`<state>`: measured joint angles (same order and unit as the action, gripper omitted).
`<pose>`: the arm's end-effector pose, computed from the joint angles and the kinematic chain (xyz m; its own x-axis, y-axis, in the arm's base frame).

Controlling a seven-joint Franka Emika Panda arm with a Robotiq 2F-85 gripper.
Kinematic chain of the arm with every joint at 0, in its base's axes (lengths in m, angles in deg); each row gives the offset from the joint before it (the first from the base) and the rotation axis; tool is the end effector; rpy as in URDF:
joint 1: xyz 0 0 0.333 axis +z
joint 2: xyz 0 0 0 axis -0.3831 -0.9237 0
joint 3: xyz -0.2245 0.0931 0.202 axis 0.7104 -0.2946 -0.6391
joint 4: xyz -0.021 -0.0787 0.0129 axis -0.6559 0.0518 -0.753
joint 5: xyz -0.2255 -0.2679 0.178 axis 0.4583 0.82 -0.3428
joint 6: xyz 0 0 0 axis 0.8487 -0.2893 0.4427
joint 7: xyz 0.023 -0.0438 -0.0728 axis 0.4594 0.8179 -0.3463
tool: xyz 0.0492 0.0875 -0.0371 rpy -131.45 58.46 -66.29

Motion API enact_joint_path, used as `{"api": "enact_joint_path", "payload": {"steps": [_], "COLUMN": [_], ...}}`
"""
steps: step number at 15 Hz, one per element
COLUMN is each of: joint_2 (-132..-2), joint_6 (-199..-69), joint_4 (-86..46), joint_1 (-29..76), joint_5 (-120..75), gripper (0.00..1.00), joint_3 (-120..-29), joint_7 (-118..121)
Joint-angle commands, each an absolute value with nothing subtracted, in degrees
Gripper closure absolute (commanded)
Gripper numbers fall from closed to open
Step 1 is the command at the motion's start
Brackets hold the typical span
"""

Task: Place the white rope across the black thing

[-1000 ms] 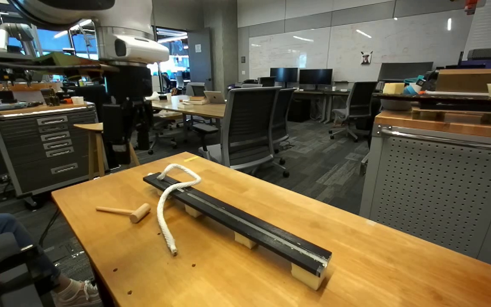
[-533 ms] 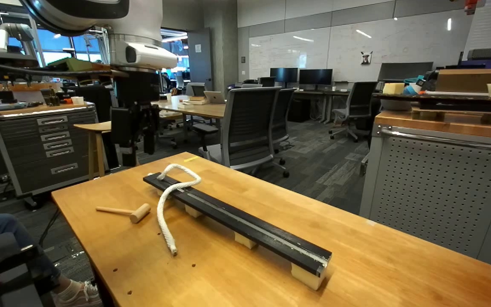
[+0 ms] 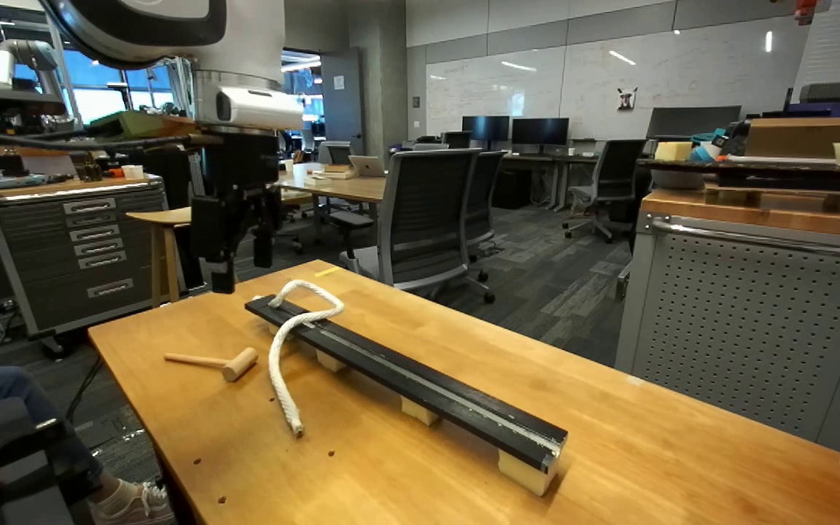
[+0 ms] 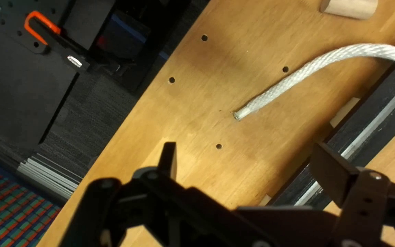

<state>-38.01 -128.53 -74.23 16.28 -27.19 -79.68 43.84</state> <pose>0.4218 -0.0349 0.3350 0.5909 -0.8027 -0.0805 -0.8012 -0.5956 0.0577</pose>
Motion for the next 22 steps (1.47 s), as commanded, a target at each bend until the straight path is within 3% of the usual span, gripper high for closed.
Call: {"api": "enact_joint_path", "payload": {"steps": [1, 7, 22], "joint_2": [-42.67, -51.33, -73.87], "joint_6": [-135.98, -144.61, -150.19], "joint_4": [-74.48, -74.35, -62.96], "joint_1": [16.81, 19.62, 23.93], "joint_5": [-32.45, -35.01, -43.38], "gripper": [0.00, 0.00, 0.00], "joint_3": [-78.97, -80.19, -78.44], "joint_7": [48.00, 58.70, 68.10]}}
